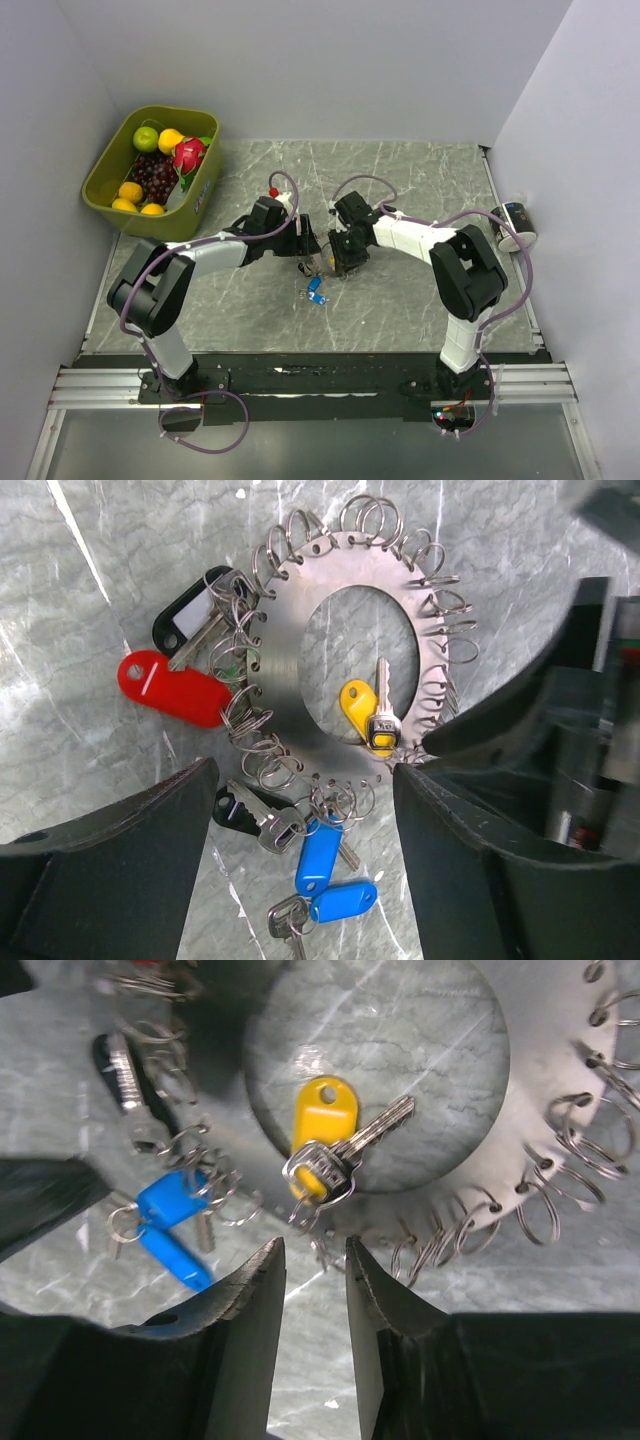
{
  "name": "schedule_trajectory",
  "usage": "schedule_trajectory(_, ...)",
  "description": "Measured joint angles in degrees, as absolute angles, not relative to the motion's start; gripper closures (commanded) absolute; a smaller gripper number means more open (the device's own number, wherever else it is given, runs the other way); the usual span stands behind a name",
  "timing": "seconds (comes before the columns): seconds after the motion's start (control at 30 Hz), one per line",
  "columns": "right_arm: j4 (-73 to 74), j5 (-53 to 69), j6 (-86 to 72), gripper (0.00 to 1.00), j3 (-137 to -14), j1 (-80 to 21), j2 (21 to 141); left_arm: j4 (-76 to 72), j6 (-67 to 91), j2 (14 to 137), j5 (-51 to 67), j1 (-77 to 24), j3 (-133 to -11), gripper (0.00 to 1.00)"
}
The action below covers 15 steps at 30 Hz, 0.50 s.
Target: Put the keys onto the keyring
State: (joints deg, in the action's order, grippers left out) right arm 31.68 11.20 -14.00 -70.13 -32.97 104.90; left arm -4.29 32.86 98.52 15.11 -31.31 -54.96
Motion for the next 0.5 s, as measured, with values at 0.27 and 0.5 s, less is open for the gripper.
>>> schedule_trajectory(0.27, 30.8, 12.5, -13.9, 0.84, -69.8, -33.0, 106.3, -4.5, 33.1, 98.5, 15.2, -31.3, -54.3, 0.24)
schedule_trajectory(0.5, 30.6, 13.0, -13.8, 0.76, -69.7, -33.5, 106.3, -4.5, 33.2, 98.5, 15.2, -31.3, -54.3, 0.24)
